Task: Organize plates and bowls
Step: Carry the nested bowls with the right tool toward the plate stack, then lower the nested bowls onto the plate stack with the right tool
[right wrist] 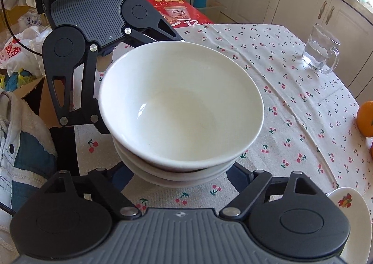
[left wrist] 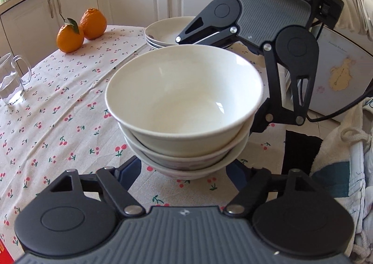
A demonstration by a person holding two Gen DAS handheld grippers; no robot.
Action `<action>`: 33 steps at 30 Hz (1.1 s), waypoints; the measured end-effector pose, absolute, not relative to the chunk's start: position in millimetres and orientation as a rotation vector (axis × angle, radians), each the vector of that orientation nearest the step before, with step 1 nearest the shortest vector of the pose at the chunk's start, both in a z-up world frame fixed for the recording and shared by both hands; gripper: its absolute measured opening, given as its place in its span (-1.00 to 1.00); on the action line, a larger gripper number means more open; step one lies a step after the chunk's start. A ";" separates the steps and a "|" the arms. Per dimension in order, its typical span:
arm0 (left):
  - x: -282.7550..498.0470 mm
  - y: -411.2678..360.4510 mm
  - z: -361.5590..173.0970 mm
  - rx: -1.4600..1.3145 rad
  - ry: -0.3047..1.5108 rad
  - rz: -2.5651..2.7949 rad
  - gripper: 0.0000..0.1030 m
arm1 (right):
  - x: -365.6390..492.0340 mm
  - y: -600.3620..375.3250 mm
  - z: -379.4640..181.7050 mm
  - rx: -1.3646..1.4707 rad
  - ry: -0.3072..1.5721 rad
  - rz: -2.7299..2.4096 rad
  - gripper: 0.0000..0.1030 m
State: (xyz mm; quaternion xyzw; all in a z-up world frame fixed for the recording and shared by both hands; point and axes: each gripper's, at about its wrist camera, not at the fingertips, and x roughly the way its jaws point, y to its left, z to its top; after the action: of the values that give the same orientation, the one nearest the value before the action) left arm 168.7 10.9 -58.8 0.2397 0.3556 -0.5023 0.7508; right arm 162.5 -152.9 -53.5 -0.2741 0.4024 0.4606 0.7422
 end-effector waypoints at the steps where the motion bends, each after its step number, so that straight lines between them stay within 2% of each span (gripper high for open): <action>1: 169.2 11.0 -58.4 0.526 0.775 -1.103 0.53 | 162.3 -152.5 -53.4 -0.604 0.883 1.011 0.70; 33: 174.3 8.4 -58.3 0.520 0.795 -1.126 0.51 | 166.1 -155.8 -45.7 -0.555 0.914 1.030 0.69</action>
State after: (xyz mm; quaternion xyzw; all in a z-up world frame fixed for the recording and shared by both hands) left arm 174.3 8.4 -58.3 0.2370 0.3627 -0.5132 0.7408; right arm 166.1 -155.8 -45.7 -0.2528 0.4162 0.4690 0.7369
